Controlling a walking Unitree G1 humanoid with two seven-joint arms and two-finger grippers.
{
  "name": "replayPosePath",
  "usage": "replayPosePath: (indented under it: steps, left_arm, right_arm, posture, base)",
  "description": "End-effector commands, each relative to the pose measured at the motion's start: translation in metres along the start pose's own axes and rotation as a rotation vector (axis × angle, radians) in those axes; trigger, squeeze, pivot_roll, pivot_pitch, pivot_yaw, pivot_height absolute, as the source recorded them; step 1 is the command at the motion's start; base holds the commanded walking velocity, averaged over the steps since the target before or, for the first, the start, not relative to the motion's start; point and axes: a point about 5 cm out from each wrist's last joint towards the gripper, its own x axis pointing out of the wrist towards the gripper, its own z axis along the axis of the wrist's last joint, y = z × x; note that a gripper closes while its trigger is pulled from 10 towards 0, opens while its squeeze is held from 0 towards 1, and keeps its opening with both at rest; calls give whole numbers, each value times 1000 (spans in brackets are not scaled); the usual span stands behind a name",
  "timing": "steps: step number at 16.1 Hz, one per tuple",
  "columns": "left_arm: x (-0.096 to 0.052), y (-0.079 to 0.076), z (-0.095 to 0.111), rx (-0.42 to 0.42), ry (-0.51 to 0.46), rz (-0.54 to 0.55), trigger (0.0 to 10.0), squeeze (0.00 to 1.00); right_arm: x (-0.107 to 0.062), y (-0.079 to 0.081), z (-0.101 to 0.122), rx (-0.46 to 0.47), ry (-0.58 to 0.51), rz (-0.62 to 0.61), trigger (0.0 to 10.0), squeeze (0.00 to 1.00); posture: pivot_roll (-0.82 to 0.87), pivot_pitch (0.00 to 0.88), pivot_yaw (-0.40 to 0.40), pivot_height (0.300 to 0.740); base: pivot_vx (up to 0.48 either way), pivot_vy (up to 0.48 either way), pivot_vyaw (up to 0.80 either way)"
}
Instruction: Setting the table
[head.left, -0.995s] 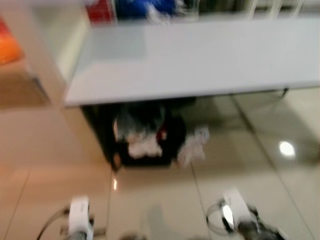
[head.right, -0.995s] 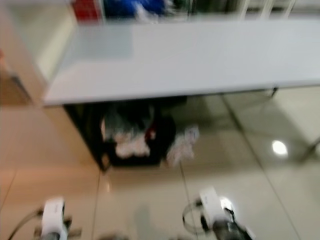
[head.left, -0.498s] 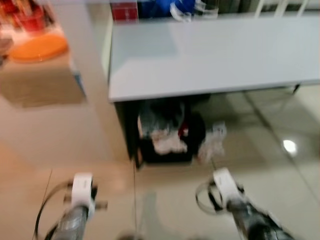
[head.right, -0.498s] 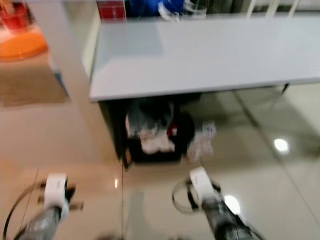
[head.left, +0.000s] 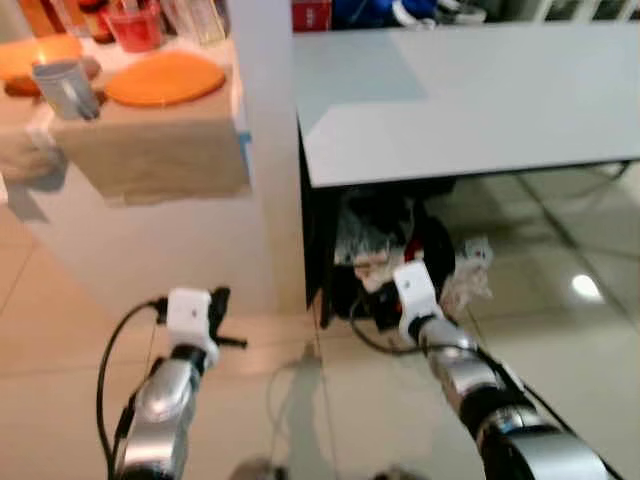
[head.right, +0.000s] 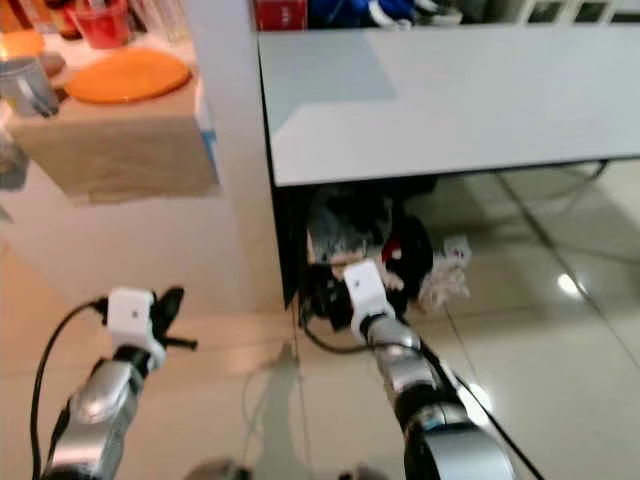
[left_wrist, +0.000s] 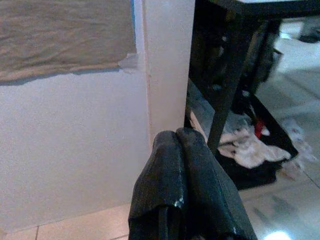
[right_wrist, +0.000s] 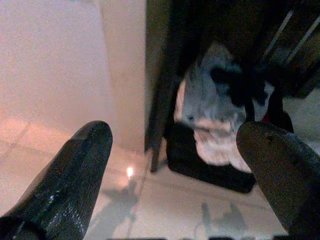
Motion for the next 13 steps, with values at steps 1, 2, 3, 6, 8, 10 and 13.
replayPosePath:
  steps: [1, 2, 3, 6, 8, 10, 13]
  left_arm:
    - [3, 0, 13, 12, -37, -7, 10000, 0]
    - [4, -5, 20, 9, -56, -17, 10000, 0]
    - [3, -8, 26, 6, -67, -19, 10000, 0]
    - [0, -8, 44, -10, -131, -4, 10000, 0]
    - [-7, 0, 58, -16, -197, 43, 10000, 0]
    - [-11, 4, 67, -42, -219, 53, 10000, 0]
    - [-13, 1, 82, -42, -248, 31, 10000, 0]
  right_arm:
    - [7, 4, 21, 19, -94, 22, 10000, 0]
    - [9, 5, 32, 23, -142, 38, 10000, 0]
    - [11, 7, 40, 30, -174, 49, 10000, 0]
    - [15, 12, 58, 35, -242, 80, 10000, 0]
    - [16, 19, 79, 30, -334, 164, 10000, 0]
    - [13, 26, 89, 28, -392, 229, 10000, 0]
    - [12, 33, 102, -49, -431, 275, 10000, 0]
  posture:
    - [-33, 59, 5, 740]
    - [-35, 60, 5, 740]
    - [-36, 61, 5, 740]
    - [-28, 66, 2, 740]
    - [-25, 70, 1, 740]
    - [-24, 72, 3, 740]
    - [-21, 77, 1, 740]
  base:
    - [0, 480, 0]
    - [0, 480, 0]
    - [0, 480, 0]
    - [0, 160, 0]
    - [236, 0, 394]
    - [480, 0, 438]
    - [480, 0, 438]
